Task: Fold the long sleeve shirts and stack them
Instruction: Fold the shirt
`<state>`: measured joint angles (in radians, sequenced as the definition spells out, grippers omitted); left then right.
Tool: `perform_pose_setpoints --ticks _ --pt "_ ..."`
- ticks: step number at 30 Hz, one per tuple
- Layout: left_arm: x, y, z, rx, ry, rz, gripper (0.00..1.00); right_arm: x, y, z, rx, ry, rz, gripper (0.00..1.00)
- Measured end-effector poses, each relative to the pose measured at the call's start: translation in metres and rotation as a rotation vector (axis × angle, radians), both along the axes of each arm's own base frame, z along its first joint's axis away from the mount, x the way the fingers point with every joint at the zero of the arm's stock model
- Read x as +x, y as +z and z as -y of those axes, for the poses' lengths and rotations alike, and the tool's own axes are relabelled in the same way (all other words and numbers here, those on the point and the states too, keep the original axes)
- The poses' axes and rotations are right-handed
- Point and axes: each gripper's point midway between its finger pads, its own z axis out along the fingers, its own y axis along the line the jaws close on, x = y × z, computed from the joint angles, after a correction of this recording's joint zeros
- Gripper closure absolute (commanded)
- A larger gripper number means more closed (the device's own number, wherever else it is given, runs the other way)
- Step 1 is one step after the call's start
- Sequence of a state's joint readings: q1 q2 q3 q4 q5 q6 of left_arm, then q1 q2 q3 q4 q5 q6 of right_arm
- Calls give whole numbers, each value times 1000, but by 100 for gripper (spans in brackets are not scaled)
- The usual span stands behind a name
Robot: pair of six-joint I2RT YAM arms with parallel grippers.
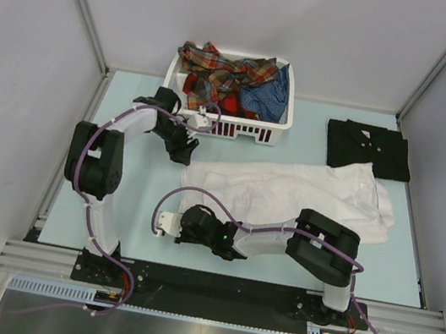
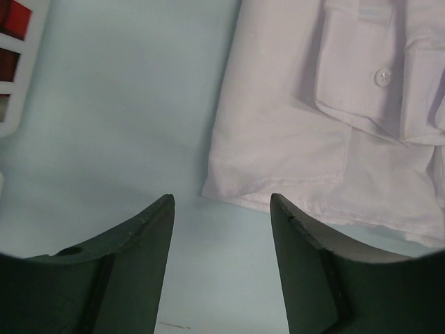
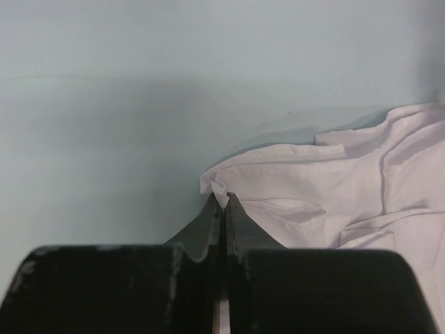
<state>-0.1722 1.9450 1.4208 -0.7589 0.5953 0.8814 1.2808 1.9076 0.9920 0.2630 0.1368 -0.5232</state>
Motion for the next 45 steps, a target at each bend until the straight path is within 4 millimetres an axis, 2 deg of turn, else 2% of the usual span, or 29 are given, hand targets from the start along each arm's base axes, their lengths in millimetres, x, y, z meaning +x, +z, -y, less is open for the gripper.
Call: perform_pose_setpoints --ticks 6,12,14,18,20,21,24,28,32,37,42,45 --pt "12 12 5 -6 9 27 41 1 0 0 2 -10 -2 100" --pt "10 -8 9 45 -6 2 42 2 0 1 2 -20 -2 100" --pt "10 -17 9 68 -10 -7 45 2 0 1 3 -21 -2 100" --pt "6 -27 8 106 -16 -12 57 3 0 2 3 -29 -1 100" --pt "2 -30 8 120 -21 -21 69 4 0 3 2 -38 1 100" --pt "0 -32 8 123 -25 -28 79 4 0 3 1 -44 2 100" --pt "-6 -33 9 124 -36 -44 100 6 0 5 1 -62 3 100" --pt "-10 -29 12 103 -42 -64 100 7 2 13 -8 -86 8 100" --pt "-6 -11 23 59 -46 -69 100 6 13 28 -19 -106 11 100" --pt "10 33 55 -11 -76 -11 100 5 40 50 -10 -132 25 100" --pt "17 83 114 -80 -150 64 100 13 56 88 -26 -177 19 100" --pt "20 98 152 -114 -189 83 100 26 62 127 -48 -233 9 100"
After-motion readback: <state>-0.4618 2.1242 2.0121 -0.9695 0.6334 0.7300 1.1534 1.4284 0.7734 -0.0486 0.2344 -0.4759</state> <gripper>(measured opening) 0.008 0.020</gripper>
